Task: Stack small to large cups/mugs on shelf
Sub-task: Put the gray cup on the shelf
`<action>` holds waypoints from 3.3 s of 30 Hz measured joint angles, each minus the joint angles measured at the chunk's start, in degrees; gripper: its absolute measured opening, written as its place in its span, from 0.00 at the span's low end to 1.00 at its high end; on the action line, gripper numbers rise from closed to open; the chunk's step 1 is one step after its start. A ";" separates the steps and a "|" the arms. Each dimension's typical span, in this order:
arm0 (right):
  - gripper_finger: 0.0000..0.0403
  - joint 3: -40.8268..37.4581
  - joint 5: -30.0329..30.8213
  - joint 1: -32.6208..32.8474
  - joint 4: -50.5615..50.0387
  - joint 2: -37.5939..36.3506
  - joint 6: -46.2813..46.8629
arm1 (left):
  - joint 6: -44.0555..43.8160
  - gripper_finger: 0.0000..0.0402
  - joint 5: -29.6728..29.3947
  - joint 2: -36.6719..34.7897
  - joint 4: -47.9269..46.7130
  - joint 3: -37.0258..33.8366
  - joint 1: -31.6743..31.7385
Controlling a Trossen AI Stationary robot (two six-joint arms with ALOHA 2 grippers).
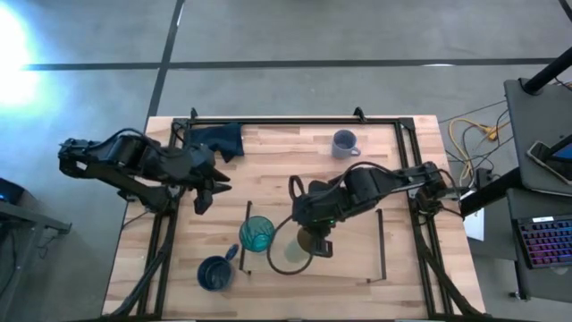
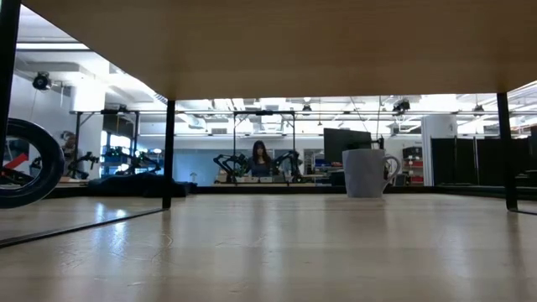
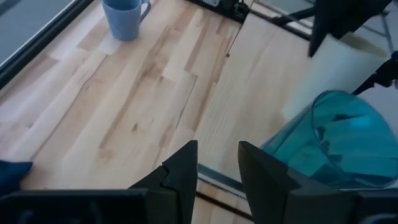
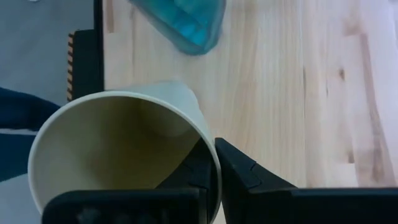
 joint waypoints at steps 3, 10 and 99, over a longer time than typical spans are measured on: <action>0.02 -0.08 0.35 -0.01 0.08 0.22 0.02 | -0.01 0.25 -0.02 -0.13 -0.03 0.15 0.00; 0.02 -0.30 0.40 -0.11 2.91 1.01 -0.37 | 0.11 0.25 0.15 -0.08 0.60 0.15 0.00; 0.02 -10.21 -0.91 2.49 0.40 -5.96 14.01 | 0.17 0.25 -0.20 0.07 0.46 -1.02 -0.02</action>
